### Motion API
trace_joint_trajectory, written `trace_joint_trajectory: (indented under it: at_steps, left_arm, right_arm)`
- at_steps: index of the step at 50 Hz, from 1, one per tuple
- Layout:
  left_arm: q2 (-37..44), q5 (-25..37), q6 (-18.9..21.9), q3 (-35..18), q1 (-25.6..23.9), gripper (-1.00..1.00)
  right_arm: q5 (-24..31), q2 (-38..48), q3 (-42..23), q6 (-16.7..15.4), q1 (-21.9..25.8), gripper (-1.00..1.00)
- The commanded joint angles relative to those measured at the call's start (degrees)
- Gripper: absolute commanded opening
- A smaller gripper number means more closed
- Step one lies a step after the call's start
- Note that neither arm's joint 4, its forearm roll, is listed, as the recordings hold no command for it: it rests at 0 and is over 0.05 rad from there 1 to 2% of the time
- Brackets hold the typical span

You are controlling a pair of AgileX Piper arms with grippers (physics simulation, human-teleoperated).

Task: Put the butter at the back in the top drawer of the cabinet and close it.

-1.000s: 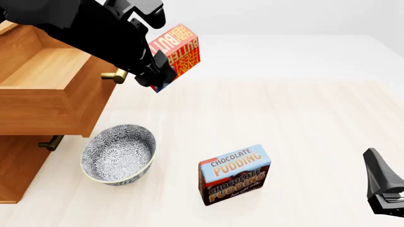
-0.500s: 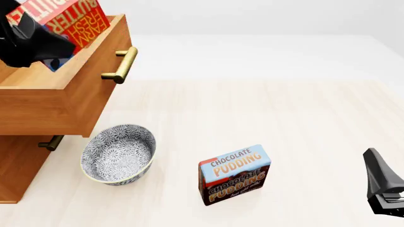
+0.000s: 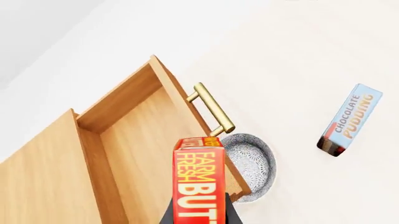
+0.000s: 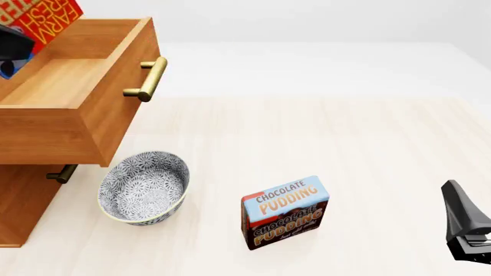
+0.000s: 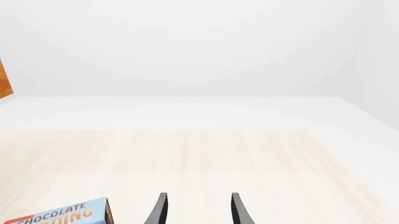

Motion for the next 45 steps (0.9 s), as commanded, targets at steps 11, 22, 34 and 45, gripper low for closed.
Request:
trace_joint_trajectory:
  at_steps: [11,22,34,45]
  left_arm:
    - [2.8,1.0,-2.4,-5.9,5.0,-1.00]
    - [6.3,0.6,-4.8,-7.6,6.8,-1.00]
    - [10.9,-0.8,-8.1,-8.1,9.2,-1.00]
    - [12.2,-2.1,-9.7,-6.7,11.5,-1.00]
  right_arm:
    - [0.0,0.0,0.0,0.0,0.0,1.00]
    - [0.0,0.0,0.0,0.0,0.0,1.00]
    - [0.0,0.0,0.0,0.0,0.0,1.00]
    - [0.0,0.0,0.0,0.0,0.0,1.00]
